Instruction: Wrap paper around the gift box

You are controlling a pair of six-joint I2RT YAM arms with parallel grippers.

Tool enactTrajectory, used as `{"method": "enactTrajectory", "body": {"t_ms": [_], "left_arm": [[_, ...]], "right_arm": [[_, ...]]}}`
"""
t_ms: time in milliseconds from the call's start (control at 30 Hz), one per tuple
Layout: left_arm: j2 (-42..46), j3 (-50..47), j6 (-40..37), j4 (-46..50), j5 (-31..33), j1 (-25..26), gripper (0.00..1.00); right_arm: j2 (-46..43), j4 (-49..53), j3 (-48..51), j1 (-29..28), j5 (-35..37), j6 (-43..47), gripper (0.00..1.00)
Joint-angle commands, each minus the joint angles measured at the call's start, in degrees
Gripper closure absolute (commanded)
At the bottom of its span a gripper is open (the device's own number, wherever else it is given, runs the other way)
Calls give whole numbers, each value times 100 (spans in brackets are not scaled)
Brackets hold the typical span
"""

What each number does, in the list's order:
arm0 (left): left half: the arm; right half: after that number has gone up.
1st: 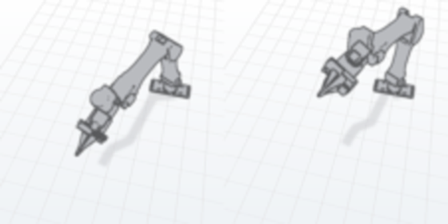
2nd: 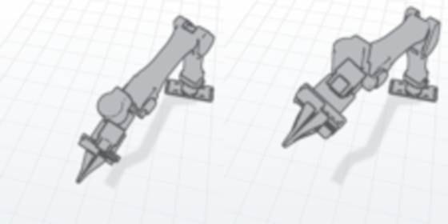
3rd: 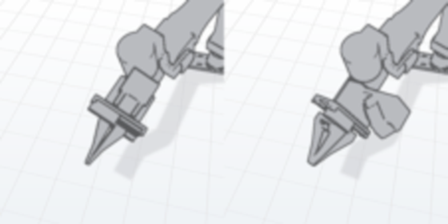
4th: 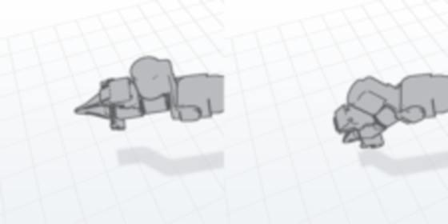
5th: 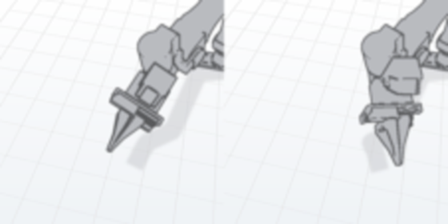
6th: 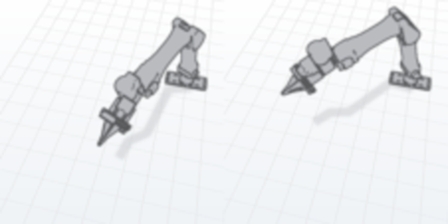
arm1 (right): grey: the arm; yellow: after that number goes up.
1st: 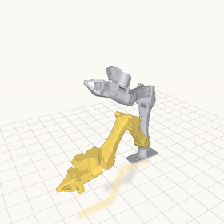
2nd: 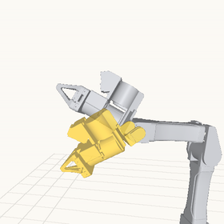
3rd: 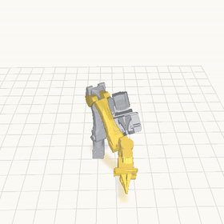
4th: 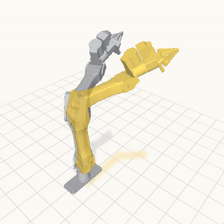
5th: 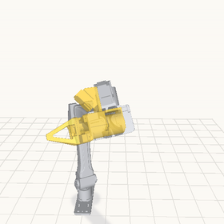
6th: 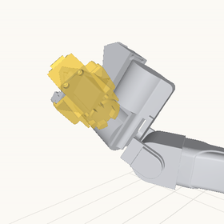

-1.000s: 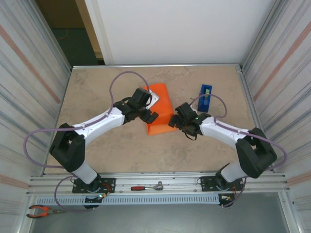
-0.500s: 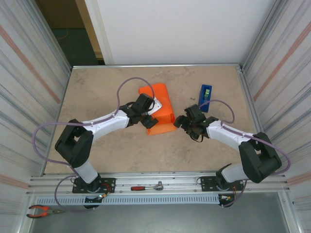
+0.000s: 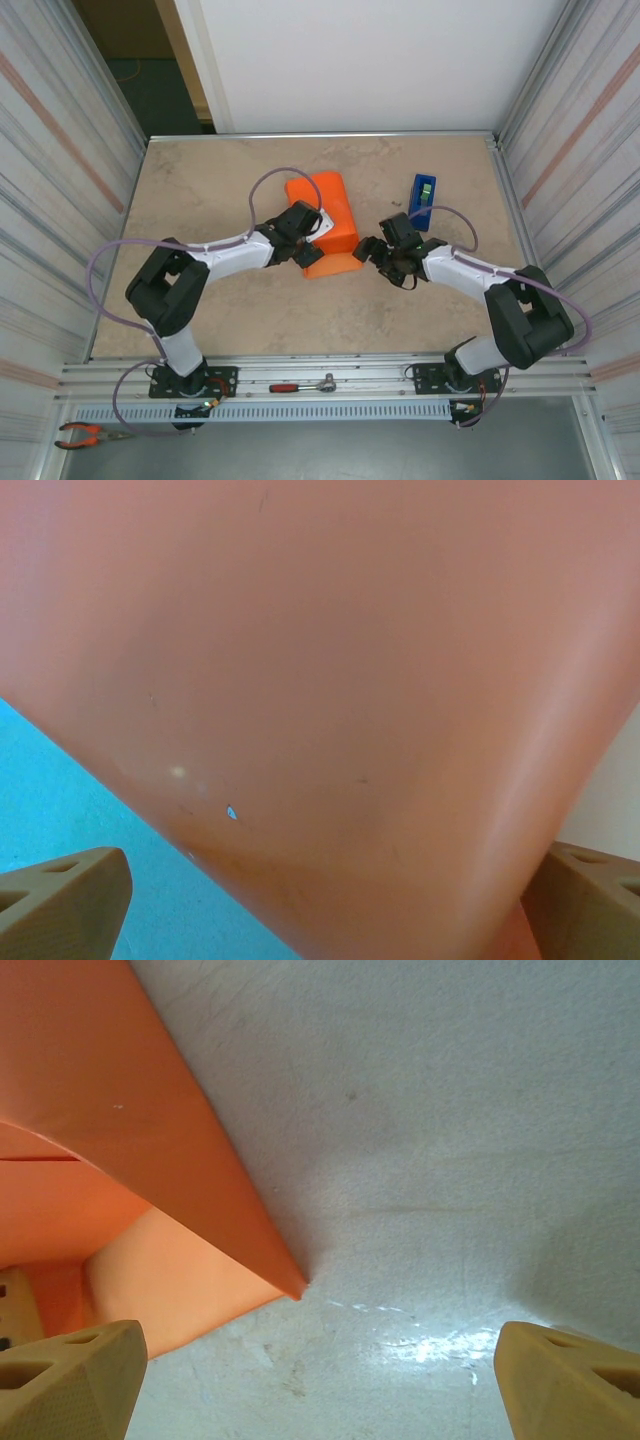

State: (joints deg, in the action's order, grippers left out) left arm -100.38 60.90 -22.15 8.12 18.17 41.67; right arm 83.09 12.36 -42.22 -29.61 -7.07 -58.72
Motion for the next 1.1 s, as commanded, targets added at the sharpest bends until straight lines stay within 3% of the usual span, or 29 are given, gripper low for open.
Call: {"method": "enactTrajectory", "body": {"t_ms": [0,533,1067], "left_arm": [[-93,-56,-159,-310,374,69,1],[-246,-88,-188,-421,607,170,3],[-312,-67,-155,-408,560,166,3]], "right_arm": [[173,-99,-224,-17,-127,10,12],[975,-117,-761,-201,-120,228,26],[1405,333,-1119,-414,337,474,49]]}}
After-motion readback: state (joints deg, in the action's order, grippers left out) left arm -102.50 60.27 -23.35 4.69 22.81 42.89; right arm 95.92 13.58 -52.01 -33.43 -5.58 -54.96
